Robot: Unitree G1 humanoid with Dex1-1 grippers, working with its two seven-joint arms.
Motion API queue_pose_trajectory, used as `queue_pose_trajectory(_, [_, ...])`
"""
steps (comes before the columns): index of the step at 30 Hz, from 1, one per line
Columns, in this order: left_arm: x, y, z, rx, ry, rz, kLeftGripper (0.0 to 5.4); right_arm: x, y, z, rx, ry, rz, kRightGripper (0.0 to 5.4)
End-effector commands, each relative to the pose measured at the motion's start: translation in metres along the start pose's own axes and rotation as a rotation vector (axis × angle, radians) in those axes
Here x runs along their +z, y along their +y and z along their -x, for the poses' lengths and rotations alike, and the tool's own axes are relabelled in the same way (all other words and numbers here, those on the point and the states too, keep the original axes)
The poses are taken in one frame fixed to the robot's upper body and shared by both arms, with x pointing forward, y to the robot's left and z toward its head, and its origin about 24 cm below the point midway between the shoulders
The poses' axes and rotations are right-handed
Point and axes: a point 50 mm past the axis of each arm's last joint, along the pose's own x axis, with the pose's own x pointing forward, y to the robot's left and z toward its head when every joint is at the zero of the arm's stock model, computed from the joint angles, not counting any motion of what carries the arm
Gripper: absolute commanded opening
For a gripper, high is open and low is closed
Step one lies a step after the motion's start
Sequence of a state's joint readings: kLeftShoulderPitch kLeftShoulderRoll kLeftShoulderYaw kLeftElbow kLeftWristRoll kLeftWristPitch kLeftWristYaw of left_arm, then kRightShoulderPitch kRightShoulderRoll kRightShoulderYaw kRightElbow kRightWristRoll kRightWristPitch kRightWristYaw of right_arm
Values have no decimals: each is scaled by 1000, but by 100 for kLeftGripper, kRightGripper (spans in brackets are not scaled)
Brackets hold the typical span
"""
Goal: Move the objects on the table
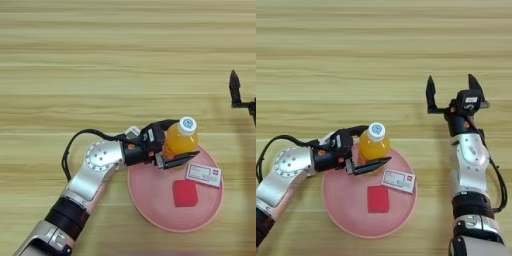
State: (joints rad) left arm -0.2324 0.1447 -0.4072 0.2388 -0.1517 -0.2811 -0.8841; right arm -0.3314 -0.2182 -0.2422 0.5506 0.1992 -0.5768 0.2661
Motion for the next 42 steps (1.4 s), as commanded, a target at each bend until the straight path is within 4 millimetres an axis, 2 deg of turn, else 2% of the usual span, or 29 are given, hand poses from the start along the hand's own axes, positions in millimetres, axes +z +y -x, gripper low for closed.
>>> queue_pose_trajectory(1, [0, 0, -2, -10, 10, -23, 347, 3, 1, -5, -3, -16, -5, 540])
queue_pose_trajectory(7, [3, 2, -2, 1, -7, -23, 347, 3, 1, -5, -1, -17, -3, 540])
queue_pose_trajectory(13, [20, 9, -2, 51, -80, -59, 347, 2, 1, -5, 0, -14, -2, 540])
queue_pose_trajectory(19, [53, 24, 5, 140, -225, -50, 343, 1, 2, -5, -1, -12, -4, 540])
queue_pose_trajectory(23, [78, 40, 14, 229, -318, -38, 343, 1, 3, -6, -1, -11, -4, 540])
queue_pose_trajectory(27, [87, 59, 25, 330, -331, -64, 343, 0, 3, -6, -2, -11, -5, 540])
queue_pose_trajectory(33, [81, 92, 39, 536, -267, -109, 343, 0, 4, -7, -3, -11, -6, 540])
queue_pose_trajectory(42, [41, 114, 55, 726, -36, -94, 343, 0, 5, -7, -3, -12, -5, 540])
